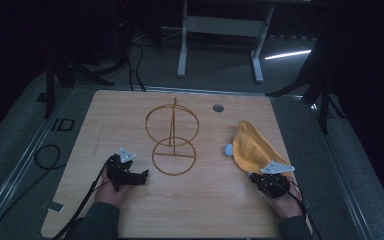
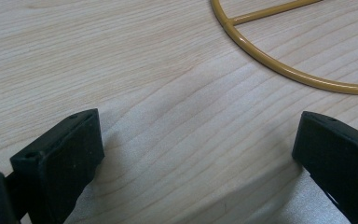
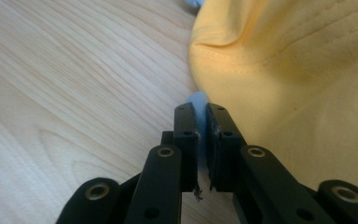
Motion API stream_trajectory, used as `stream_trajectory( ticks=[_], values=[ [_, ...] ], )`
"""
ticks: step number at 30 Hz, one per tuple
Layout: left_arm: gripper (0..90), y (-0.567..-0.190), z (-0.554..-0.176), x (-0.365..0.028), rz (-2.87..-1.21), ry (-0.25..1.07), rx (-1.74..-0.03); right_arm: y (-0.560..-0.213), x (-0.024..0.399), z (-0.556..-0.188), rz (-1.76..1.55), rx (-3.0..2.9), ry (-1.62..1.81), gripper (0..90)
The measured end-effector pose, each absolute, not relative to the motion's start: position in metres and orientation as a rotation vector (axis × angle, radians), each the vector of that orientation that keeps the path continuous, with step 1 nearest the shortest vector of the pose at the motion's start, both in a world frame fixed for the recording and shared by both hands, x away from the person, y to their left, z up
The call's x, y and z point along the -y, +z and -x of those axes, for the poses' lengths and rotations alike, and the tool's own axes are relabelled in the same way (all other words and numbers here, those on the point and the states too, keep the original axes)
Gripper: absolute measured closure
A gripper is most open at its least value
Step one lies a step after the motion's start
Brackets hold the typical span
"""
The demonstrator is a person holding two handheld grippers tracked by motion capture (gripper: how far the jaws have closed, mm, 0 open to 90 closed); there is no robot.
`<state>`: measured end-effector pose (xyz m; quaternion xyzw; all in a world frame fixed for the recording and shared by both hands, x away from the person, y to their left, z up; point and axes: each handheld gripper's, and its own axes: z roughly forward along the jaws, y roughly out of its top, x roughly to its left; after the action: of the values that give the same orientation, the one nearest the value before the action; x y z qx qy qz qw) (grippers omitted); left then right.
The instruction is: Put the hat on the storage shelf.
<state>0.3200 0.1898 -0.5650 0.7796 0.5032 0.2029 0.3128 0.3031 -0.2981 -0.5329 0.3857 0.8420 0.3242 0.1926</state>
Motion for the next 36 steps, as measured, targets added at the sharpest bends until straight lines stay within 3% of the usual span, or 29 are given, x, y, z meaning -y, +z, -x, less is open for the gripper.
stream_trajectory(
  ticks=[36],
  values=[
    [1.9,-0.565,-0.320,-0.190,-2.054,0.535,-1.328,-0.460,0.294,-0.304,-0.895,-2.271,0.959,83.7]
  ],
)
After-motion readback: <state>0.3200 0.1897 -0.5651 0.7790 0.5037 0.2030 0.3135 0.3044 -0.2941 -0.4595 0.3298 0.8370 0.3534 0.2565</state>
